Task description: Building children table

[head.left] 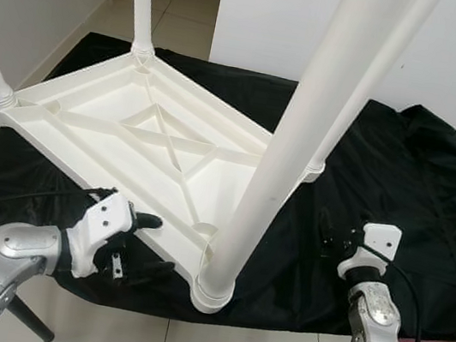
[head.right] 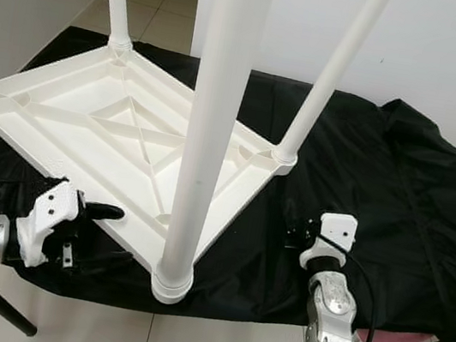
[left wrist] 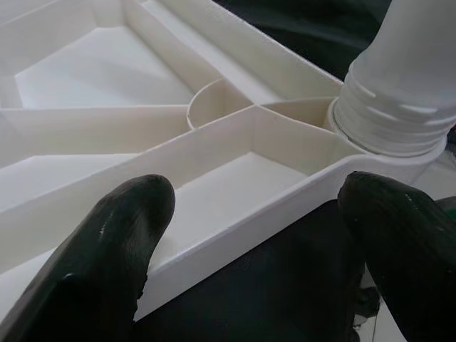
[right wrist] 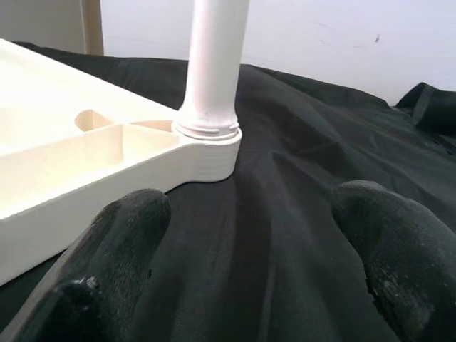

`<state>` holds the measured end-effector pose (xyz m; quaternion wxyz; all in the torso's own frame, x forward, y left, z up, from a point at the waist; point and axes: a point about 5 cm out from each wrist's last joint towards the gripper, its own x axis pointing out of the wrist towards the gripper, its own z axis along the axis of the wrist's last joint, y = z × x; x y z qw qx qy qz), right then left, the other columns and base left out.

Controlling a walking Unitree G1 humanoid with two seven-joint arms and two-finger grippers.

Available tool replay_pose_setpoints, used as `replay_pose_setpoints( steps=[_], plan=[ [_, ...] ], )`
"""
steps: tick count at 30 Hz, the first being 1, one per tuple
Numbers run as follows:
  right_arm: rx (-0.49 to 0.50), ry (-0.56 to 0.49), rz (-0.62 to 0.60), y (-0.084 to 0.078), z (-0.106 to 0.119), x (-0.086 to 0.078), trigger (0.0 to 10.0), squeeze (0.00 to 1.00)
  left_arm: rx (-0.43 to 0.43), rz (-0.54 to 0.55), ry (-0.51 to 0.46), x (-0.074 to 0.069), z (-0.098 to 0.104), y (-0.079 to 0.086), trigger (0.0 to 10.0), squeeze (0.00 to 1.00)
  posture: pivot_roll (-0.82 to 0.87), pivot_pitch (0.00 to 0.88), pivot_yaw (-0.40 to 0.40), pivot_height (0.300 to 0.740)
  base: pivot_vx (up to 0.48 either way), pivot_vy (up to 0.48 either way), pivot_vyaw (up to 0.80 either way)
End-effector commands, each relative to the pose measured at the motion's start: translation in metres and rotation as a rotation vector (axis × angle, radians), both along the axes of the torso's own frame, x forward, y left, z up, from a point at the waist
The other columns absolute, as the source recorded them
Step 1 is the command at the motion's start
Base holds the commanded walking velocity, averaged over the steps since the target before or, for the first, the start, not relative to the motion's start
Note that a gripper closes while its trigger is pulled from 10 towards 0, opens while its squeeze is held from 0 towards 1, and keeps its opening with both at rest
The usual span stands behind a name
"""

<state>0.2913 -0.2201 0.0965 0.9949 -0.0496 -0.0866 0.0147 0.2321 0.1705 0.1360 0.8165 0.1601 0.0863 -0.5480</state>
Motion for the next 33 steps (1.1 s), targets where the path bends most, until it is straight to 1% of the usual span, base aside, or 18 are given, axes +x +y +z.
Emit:
replay_pose_setpoints(
  steps=[1,3,4,5,8,10,11,13,15,19,20,22,24,28,29,30,31,33],
  plan=[
    [-0.003,0.021,0.003,0.000,-0.003,0.000,10.0,0.00,0.024,-0.067,0.010,-0.002,-0.001,-0.002,10.0,0.00,0.02,0.023,-0.092,0.740,0.000,0.000,0.00],
    [-0.002,0.023,0.008,0.001,-0.002,0.001,10.0,0.00,0.047,-0.056,-0.009,0.003,-0.005,-0.005,10.0,0.00,0.02,0.023,-0.091,0.740,0.000,0.000,0.00],
    [-0.002,0.023,0.010,0.002,-0.002,0.001,10.0,0.00,0.061,-0.031,-0.019,0.009,-0.007,-0.006,10.0,0.00,0.02,0.023,-0.091,0.740,0.000,0.000,0.00],
    [-0.002,0.023,0.010,0.002,-0.002,0.001,10.0,0.00,0.061,-0.031,-0.019,0.009,-0.007,-0.006,10.0,0.00,0.02,0.023,-0.091,0.740,0.000,0.000,0.00],
    [-0.003,0.021,0.011,0.003,-0.001,0.002,10.0,0.00,0.096,0.005,-0.043,0.020,-0.010,-0.009,10.0,0.00,0.02,0.022,-0.089,0.740,0.000,0.000,0.00],
    [-0.001,0.021,0.010,0.004,-0.001,0.002,10.0,0.00,0.127,-0.002,-0.059,0.024,-0.011,-0.011,10.0,0.00,0.02,0.021,-0.087,0.740,0.000,0.000,0.00],
    [-0.001,0.021,0.010,0.004,-0.001,0.002,10.0,0.00,0.127,-0.002,-0.059,0.024,-0.011,-0.011,10.0,0.00,0.02,0.021,-0.087,0.740,0.000,0.000,0.00],
    [0.000,0.023,0.010,0.005,-0.002,0.002,10.0,0.00,0.167,-0.014,-0.050,0.028,-0.015,-0.014,10.0,0.00,0.01,0.020,-0.082,0.740,0.000,0.000,0.00],
    [0.001,0.023,0.010,0.005,-0.003,0.002,10.0,0.00,0.177,-0.020,-0.043,0.030,-0.016,-0.015,10.0,0.00,0.01,0.020,-0.082,0.740,0.000,0.000,0.00],
    [0.001,0.025,0.008,0.006,-0.004,0.001,10.0,0.00,0.212,-0.067,-0.034,0.031,-0.018,-0.015,10.0,0.00,0.01,0.018,-0.073,0.740,0.000,0.000,0.00],
    [0.001,0.028,0.002,0.005,-0.005,-0.001,10.0,0.00,0.229,-0.081,-0.023,0.033,-0.019,-0.016,10.0,0.00,0.00,0.016,-0.065,0.740,0.000,0.000,0.00],
    [0.001,0.028,0.002,0.005,-0.005,-0.001,10.0,0.00,0.229,-0.081,-0.023,0.033,-0.019,-0.016,10.0,0.00,0.00,0.016,-0.065,0.740,0.000,0.000,0.00],
    [0.000,0.029,-0.003,0.004,-0.005,-0.001,10.0,0.00,0.234,-0.093,-0.028,0.037,-0.020,-0.019,10.0,0.00,0.00,0.014,-0.061,0.740,0.000,0.000,0.00],
    [0.001,0.024,-0.011,0.004,-0.005,-0.002,10.0,0.00,0.233,-0.109,-0.031,0.039,-0.022,-0.023,10.0,0.00,-0.01,0.008,-0.047,0.740,0.000,0.000,0.00],
    [0.002,0.022,-0.016,0.004,-0.005,-0.002,10.0,0.00,0.228,-0.111,-0.035,0.040,-0.022,-0.025,5.3,0.00,-0.01,0.005,-0.042,0.740,0.000,0.000,0.00],
    [0.003,0.020,-0.019,0.004,-0.005,-0.002,10.0,0.00,0.222,-0.105,-0.037,0.042,-0.022,-0.027,5.3,0.00,-0.01,0.005,-0.042,0.740,0.000,0.000,0.00],
    [0.006,0.019,-0.022,0.005,-0.005,-0.002,10.0,0.00,0.211,-0.100,-0.039,0.044,-0.022,-0.030,0.3,0.00,-0.01,0.001,-0.037,0.740,0.000,0.000,0.00],
    [0.008,0.019,-0.024,0.005,-0.005,-0.003,10.0,0.00,0.200,-0.095,-0.041,0.047,-0.021,-0.032,0.3,0.00,-0.01,0.001,-0.037,0.740,0.000,0.000,0.00]
  ],
)
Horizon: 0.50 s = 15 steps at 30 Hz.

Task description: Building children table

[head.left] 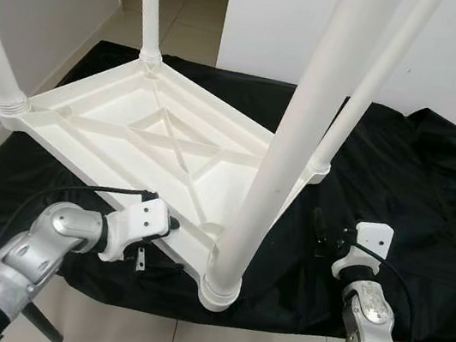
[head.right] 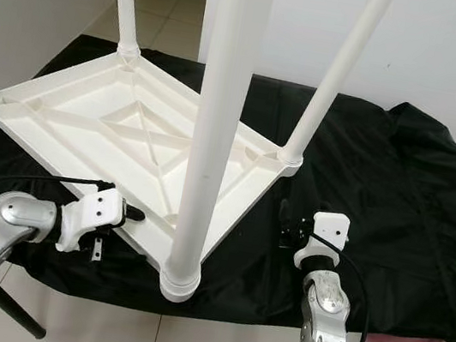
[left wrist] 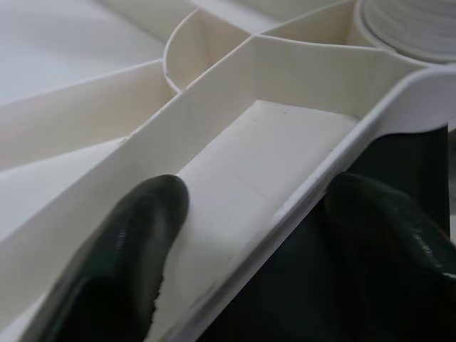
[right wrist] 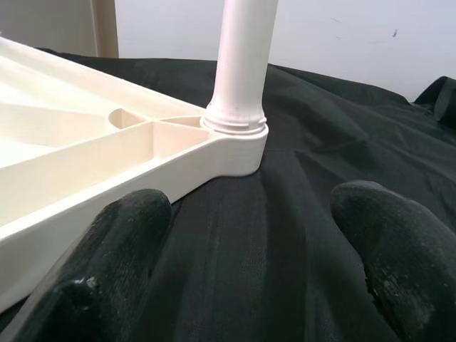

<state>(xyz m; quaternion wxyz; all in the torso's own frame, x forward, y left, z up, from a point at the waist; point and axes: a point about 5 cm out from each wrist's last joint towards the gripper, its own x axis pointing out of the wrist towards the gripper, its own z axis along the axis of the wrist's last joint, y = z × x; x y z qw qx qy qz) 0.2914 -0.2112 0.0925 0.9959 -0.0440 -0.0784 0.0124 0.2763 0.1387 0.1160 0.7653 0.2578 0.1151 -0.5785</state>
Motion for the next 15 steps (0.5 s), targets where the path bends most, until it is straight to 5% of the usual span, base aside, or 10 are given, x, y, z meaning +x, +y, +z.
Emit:
replay_pose_setpoints(
  steps=[1,7,8,10,11,15],
  plan=[
    [-0.002,0.004,-0.020,-0.003,-0.002,-0.003,10.0,0.00,-0.003,0.036,-0.031,0.008,0.001,-0.003,0.0,0.00,-0.02,0.000,-0.035,0.740,0.000,0.000,0.00],
    [0.000,0.002,-0.020,-0.001,-0.003,-0.003,10.0,0.00,0.015,0.088,-0.096,0.020,0.001,-0.007,0.0,0.00,-0.02,0.000,-0.025,0.740,0.000,0.000,0.00],
    [0.002,-0.005,-0.024,-0.001,-0.001,-0.002,10.0,0.00,0.005,0.105,-0.118,0.025,0.002,-0.010,4.7,0.00,-0.03,0.000,-0.022,0.740,0.000,0.000,0.00],
    [0.003,-0.009,-0.027,-0.001,0.000,-0.001,10.0,0.00,-0.002,0.116,-0.127,0.028,0.002,-0.012,4.7,0.00,-0.03,0.000,-0.022,0.740,0.000,0.000,0.00],
    [0.003,-0.012,-0.028,-0.002,0.000,-0.001,10.0,0.00,0.000,0.120,-0.159,0.031,0.004,-0.016,10.0,0.00,-0.03,0.000,-0.022,0.740,0.000,0.000,0.00],
    [0.012,-0.027,-0.003,0.002,0.002,-0.002,10.0,0.00,-0.005,0.185,-0.183,0.042,0.005,-0.025,10.0,0.00,-0.03,0.000,-0.020,0.740,0.000,0.000,0.00]
  ],
)
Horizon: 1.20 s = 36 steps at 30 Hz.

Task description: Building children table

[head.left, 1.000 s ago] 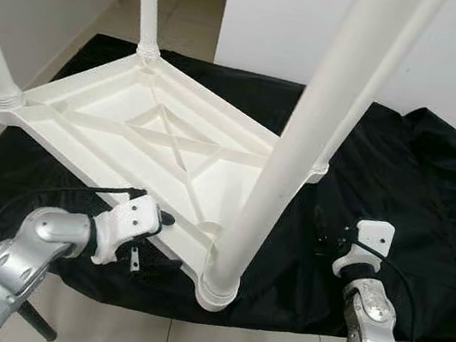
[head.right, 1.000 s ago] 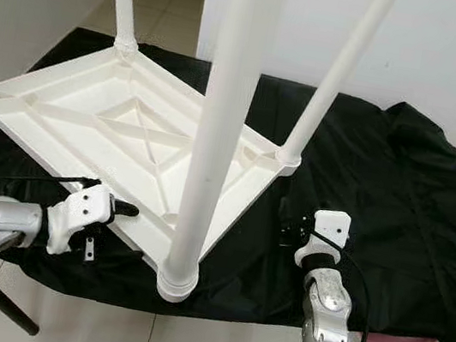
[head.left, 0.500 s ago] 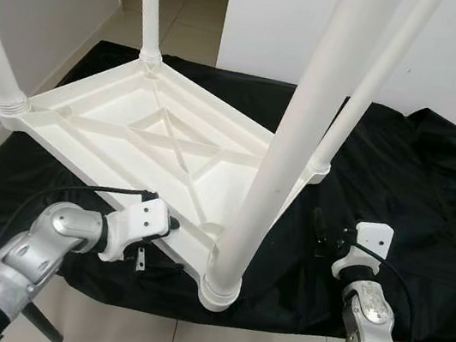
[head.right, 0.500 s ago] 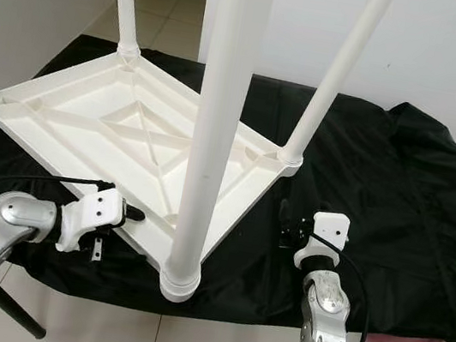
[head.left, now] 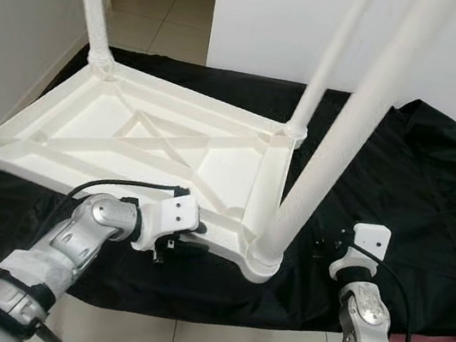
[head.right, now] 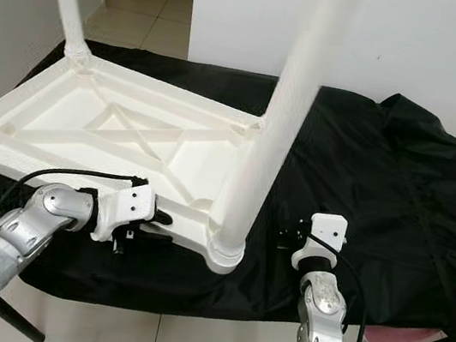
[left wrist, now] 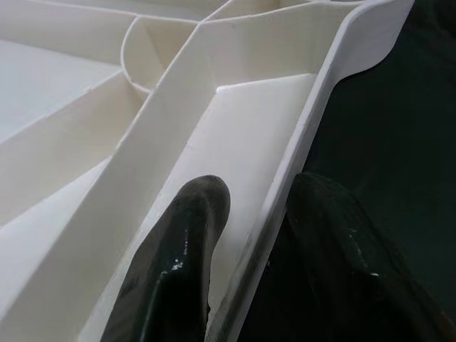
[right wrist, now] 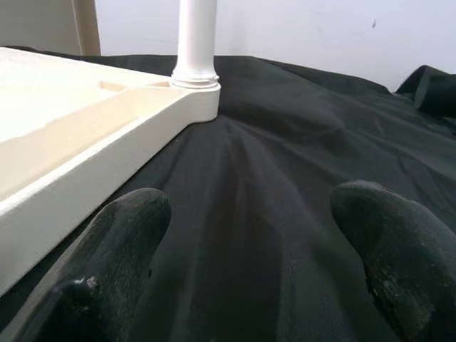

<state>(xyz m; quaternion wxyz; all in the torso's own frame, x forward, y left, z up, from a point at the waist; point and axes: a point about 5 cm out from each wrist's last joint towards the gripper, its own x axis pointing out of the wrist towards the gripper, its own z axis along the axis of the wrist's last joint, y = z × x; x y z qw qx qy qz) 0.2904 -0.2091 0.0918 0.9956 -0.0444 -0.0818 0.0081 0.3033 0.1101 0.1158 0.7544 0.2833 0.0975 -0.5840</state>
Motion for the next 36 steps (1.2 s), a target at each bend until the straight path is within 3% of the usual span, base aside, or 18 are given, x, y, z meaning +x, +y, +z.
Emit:
replay_pose_setpoints(
  steps=[1,5,10,11,14,16,17,18,19,23,26,31,36],
  plan=[
    [0.012,-0.020,0.006,0.000,0.003,-0.001,10.0,0.00,-0.036,0.219,-0.134,0.015,0.005,0.004,10.0,0.00,-0.03,0.000,-0.020,0.740,0.000,0.000,0.00],
    [0.028,-0.032,0.038,0.003,0.005,-0.004,10.0,0.00,-0.063,0.205,-0.170,0.016,0.008,-0.003,10.0,0.00,-0.03,0.000,-0.019,0.740,0.000,0.000,0.00],
    [0.055,-0.024,0.117,0.003,0.004,-0.011,10.0,0.00,-0.169,0.173,-0.118,0.011,0.014,-0.008,10.0,0.00,-0.03,0.000,-0.015,0.740,0.000,0.000,0.00],
    [0.055,-0.024,0.120,0.001,0.005,-0.012,10.0,0.00,-0.177,0.175,-0.114,0.010,0.014,-0.008,10.0,1.00,-0.03,0.000,-0.015,0.740,0.000,0.000,0.00],
    [0.060,-0.009,0.153,-0.001,0.005,-0.014,10.0,0.05,-0.183,0.132,-0.106,0.004,0.014,-0.010,10.0,1.00,-0.03,0.000,-0.016,0.740,0.000,0.000,0.00],
    [0.036,0.006,0.195,-0.002,0.005,-0.017,10.0,0.03,-0.176,0.133,-0.108,0.002,0.014,-0.011,10.0,0.99,-0.03,0.000,-0.016,0.740,0.000,0.000,0.00],
    [0.012,0.018,0.228,-0.002,0.004,-0.020,10.0,0.00,-0.179,0.131,-0.111,0.000,0.015,-0.011,10.0,0.55,-0.04,0.000,-0.017,0.740,0.000,0.000,0.00],
    [-0.004,0.025,0.247,-0.002,0.004,-0.022,10.0,0.00,-0.181,0.133,-0.114,0.000,0.016,-0.012,10.0,0.55,-0.04,0.000,-0.019,0.740,0.000,0.000,0.00],
    [-0.015,0.041,0.279,-0.003,0.004,-0.025,10.0,0.00,-0.188,0.140,-0.125,-0.001,0.017,-0.012,10.0,0.00,-0.04,0.000,-0.019,0.740,0.000,0.000,0.00],
    [-0.078,0.132,0.406,-0.014,0.002,-0.037,10.0,0.00,-0.290,0.185,-0.094,-0.011,0.026,-0.014,10.0,0.00,-0.04,0.000,-0.022,0.740,0.000,0.000,0.00],
    [-0.089,0.175,0.466,-0.022,0.005,-0.043,10.0,0.00,-0.309,0.186,-0.087,-0.020,0.027,-0.017,10.0,0.00,-0.04,0.005,-0.025,0.740,0.000,0.000,0.00],
    [-0.119,0.230,0.621,-0.032,0.016,-0.053,10.0,0.00,-0.276,0.200,-0.103,-0.028,0.021,-0.014,10.0,0.00,-0.02,0.017,-0.037,0.740,0.000,0.000,0.00],
    [-0.139,0.280,0.767,-0.030,0.023,-0.058,10.0,0.00,-0.230,0.224,-0.099,-0.027,0.018,-0.007,10.0,0.00,-0.01,0.023,-0.039,0.740,0.000,0.000,0.00]
  ],
)
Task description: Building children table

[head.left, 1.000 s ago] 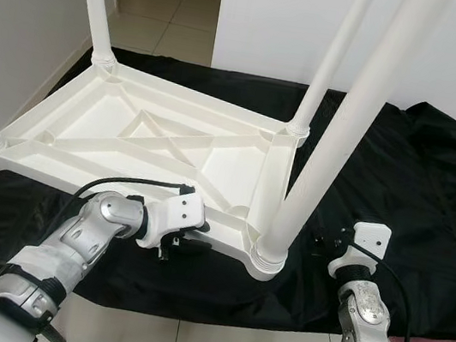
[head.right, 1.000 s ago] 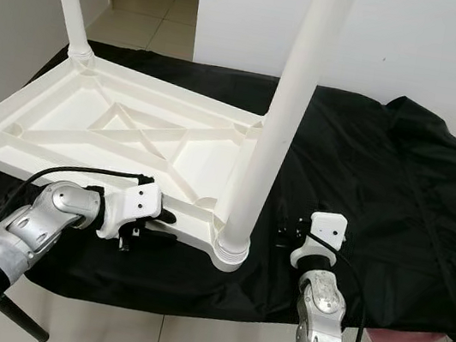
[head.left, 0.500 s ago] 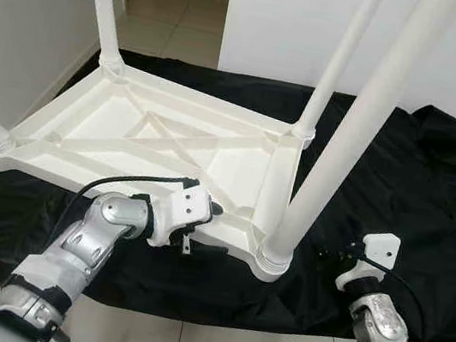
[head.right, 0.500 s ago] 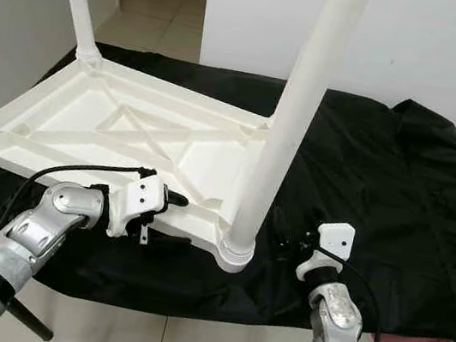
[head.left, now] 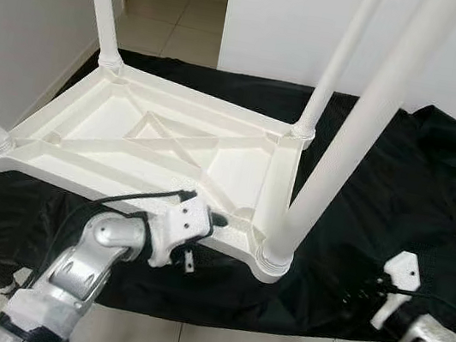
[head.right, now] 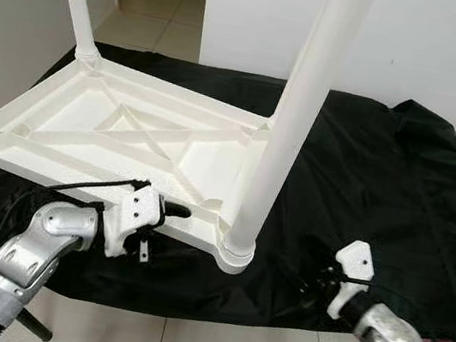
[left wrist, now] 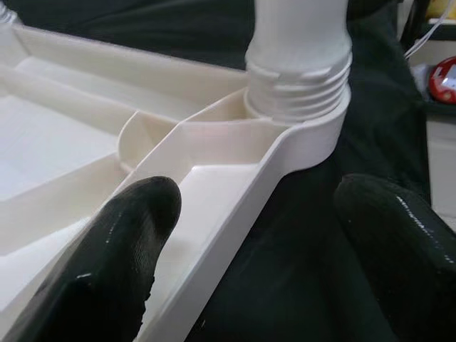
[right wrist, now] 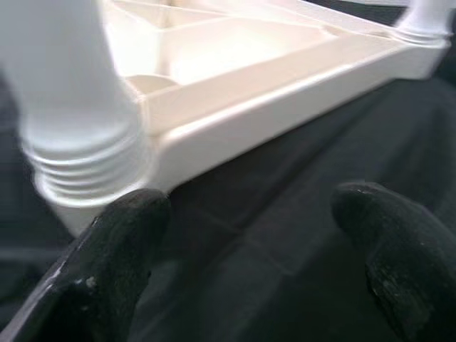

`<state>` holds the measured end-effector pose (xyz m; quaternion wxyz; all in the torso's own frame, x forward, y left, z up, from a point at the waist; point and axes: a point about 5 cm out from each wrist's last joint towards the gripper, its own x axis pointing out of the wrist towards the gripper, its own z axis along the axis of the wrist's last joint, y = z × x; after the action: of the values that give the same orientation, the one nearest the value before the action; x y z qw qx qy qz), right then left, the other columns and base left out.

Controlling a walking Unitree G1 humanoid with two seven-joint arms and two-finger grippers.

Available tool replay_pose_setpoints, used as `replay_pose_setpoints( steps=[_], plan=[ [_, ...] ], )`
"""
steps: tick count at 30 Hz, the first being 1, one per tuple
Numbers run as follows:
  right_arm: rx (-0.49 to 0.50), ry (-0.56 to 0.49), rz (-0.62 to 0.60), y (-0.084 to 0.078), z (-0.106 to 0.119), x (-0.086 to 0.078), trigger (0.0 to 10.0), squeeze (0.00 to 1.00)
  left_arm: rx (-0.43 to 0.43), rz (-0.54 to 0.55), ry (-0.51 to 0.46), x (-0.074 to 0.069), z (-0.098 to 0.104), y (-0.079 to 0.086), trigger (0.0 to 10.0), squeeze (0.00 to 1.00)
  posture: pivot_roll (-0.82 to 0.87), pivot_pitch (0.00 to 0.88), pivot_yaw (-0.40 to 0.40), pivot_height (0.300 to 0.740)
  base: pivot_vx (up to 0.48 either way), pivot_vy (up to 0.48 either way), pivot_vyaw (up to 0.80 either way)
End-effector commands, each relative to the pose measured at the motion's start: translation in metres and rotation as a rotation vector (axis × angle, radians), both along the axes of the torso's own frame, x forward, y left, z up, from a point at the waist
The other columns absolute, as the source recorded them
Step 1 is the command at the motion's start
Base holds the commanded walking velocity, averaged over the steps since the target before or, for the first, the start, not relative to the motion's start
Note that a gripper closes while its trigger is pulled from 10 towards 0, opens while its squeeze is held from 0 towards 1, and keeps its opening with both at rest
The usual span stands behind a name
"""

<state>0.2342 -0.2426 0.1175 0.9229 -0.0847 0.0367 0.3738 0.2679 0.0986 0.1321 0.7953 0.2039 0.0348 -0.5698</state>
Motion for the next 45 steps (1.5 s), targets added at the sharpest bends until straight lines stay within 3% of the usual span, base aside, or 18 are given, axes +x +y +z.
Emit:
replay_pose_setpoints(
  steps=[1,9,11,21,29,34,39,45],
  plan=[
    [0.003,0.034,0.055,0.005,-0.001,-0.002,10.0,0.00,-0.007,0.184,-0.066,0.008,0.001,0.006,10.0,0.00,-0.01,0.024,-0.041,0.740,0.000,0.000,0.00],
    [0.006,0.026,0.164,0.023,0.013,0.007,10.0,0.00,0.062,0.263,-0.085,0.019,-0.004,0.016,10.0,0.00,-0.01,0.025,-0.045,0.740,0.000,0.000,0.00],
    [0.030,0.007,0.214,0.036,0.019,0.012,10.0,0.00,0.085,0.306,-0.111,0.026,-0.005,0.018,10.0,0.00,-0.01,0.022,-0.047,0.740,0.000,0.000,0.00],
    [0.076,0.014,0.337,0.061,0.029,0.022,10.0,0.00,0.134,0.346,-0.191,0.040,-0.002,0.018,10.0,0.00,0.00,0.012,-0.046,0.740,0.000,0.000,0.00],
    [0.060,0.015,0.377,0.063,0.034,0.022,10.0,0.00,0.152,0.336,-0.211,0.047,-0.004,0.014,10.0,0.00,-0.01,0.005,-0.046,0.740,0.000,0.000,0.00],
    [0.053,-0.015,0.355,0.071,0.035,0.028,10.0,0.00,0.148,0.338,-0.223,0.052,-0.003,0.009,10.0,0.00,-0.01,0.002,-0.045,0.740,0.000,0.000,0.00],
    [0.092,-0.053,0.241,0.088,0.024,0.043,10.0,0.00,0.178,0.406,-0.234,0.065,-0.008,0.009,10.0,0.00,-0.01,0.000,-0.046,0.740,0.000,0.000,0.00],
    [0.115,-0.093,0.088,0.075,0.025,0.059,10.0,0.00,0.170,0.458,-0.235,0.073,-0.008,0.009,10.0,0.00,0.00,0.000,-0.049,0.740,0.000,0.000,0.00]
  ],
)
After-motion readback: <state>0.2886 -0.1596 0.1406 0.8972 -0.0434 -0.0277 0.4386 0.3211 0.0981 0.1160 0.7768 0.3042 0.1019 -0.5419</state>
